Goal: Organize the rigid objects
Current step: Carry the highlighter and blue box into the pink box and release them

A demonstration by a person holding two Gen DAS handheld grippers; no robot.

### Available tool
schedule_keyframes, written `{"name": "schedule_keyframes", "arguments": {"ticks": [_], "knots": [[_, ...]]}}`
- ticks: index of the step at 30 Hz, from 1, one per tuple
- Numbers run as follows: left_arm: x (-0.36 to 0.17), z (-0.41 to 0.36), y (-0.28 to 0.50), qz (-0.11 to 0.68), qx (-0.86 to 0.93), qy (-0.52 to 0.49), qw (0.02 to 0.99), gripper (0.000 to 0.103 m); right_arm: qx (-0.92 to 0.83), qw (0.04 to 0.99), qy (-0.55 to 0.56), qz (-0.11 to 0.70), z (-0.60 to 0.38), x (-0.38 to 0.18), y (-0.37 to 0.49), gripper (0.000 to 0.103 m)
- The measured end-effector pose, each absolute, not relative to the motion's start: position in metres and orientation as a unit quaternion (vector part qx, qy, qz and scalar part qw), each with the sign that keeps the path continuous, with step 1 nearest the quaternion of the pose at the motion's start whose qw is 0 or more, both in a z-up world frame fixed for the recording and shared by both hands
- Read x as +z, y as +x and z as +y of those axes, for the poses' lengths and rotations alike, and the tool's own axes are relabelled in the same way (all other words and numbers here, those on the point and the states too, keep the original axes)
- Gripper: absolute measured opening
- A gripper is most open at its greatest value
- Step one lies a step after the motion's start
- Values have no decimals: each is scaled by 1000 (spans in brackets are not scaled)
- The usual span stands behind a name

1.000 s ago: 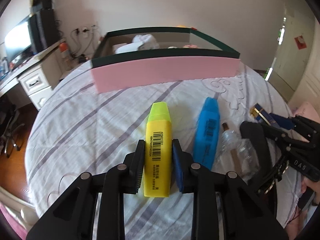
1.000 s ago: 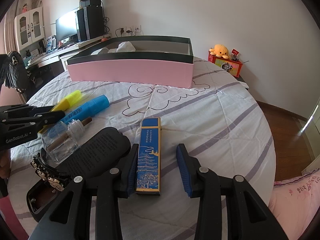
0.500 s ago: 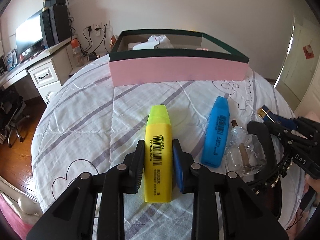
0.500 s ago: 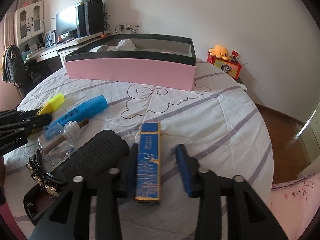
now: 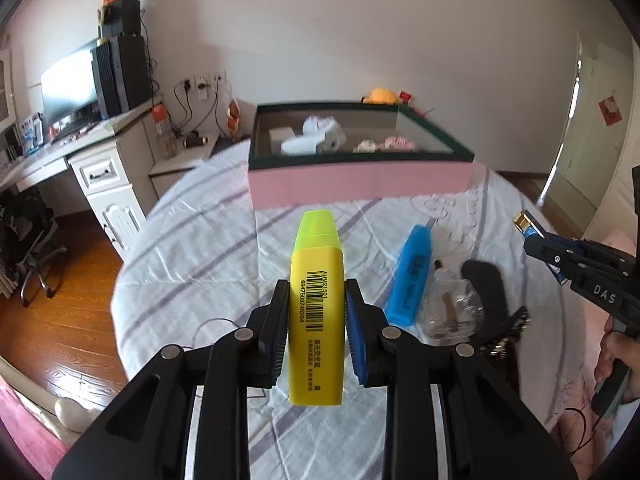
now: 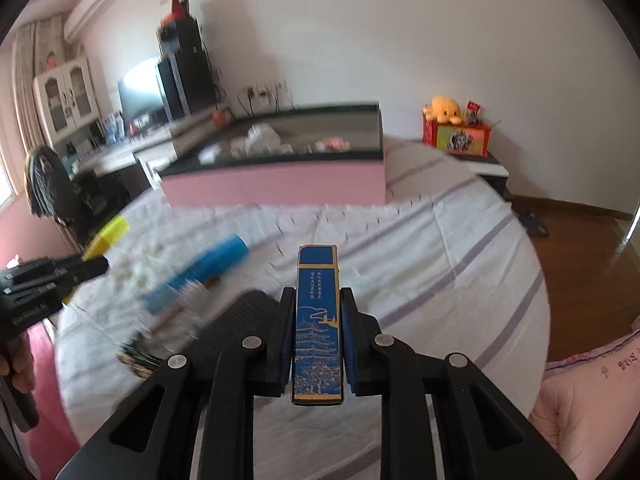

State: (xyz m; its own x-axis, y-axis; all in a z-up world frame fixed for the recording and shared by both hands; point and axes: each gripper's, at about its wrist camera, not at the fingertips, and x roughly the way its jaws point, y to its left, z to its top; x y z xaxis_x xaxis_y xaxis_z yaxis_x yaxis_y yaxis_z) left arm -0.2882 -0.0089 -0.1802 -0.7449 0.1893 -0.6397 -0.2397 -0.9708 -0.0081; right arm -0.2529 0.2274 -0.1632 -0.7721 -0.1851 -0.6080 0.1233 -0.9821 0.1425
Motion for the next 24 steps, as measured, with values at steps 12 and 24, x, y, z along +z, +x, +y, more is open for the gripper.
{"name": "schedule_keyframes", "arguments": {"ticks": [12,24], "knots": [[-98,-20,-227,39,971,-222,84,26,-971,111,213,-10,189,-75,-197,21],[-47,-27,-195,41,987,-143,65,26,-982,118,146,22,167,-25,-170,21]]}}
